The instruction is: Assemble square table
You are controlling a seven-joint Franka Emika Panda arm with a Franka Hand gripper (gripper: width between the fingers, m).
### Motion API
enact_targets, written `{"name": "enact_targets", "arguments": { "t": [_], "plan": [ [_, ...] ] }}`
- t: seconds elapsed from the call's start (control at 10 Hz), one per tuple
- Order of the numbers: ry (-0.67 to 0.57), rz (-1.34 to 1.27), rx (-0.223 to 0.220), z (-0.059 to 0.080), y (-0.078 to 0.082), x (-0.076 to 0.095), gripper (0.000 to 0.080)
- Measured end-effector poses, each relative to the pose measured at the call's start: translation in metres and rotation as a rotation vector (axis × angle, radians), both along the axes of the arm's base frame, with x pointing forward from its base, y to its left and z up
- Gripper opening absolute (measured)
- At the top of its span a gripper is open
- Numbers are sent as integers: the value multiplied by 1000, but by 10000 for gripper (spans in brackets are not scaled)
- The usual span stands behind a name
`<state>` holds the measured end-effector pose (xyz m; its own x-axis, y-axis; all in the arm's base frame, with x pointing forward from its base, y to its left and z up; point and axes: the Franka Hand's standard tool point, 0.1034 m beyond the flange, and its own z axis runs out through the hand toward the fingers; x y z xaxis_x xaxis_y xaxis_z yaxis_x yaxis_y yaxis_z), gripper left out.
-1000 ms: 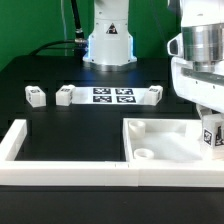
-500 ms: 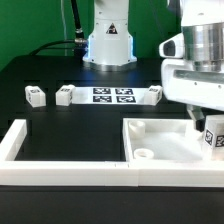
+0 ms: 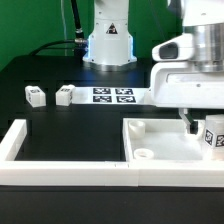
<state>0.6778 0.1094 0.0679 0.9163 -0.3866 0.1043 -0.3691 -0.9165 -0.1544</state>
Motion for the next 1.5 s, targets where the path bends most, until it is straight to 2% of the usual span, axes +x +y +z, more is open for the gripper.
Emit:
{"name": "enact_targets", "arguments": {
  "t": [0.1,0.3,0.4,0.5,0.6,0.7,1.0,1.1,1.2,1.4,1.5],
  "plan": [
    [-20,303,-65,3,5,1,649],
    [-12,279,-58,3,5,1,649],
    [-10,270,-56,3,5,1,556],
    [-3,189,-44,3,5,1,556],
    [6,123,-40,2,0,1,371],
    [15,73,-37,1,-4,0,295],
    [37,-194,-8,1,-5,0,295],
    [49,-340,13,1,-6,-1,295],
    [74,-539,58,1,-7,-1,295],
    [221,-1018,180,7,-7,4,295],
    [262,-1071,198,6,-13,4,295]
  ]
}}
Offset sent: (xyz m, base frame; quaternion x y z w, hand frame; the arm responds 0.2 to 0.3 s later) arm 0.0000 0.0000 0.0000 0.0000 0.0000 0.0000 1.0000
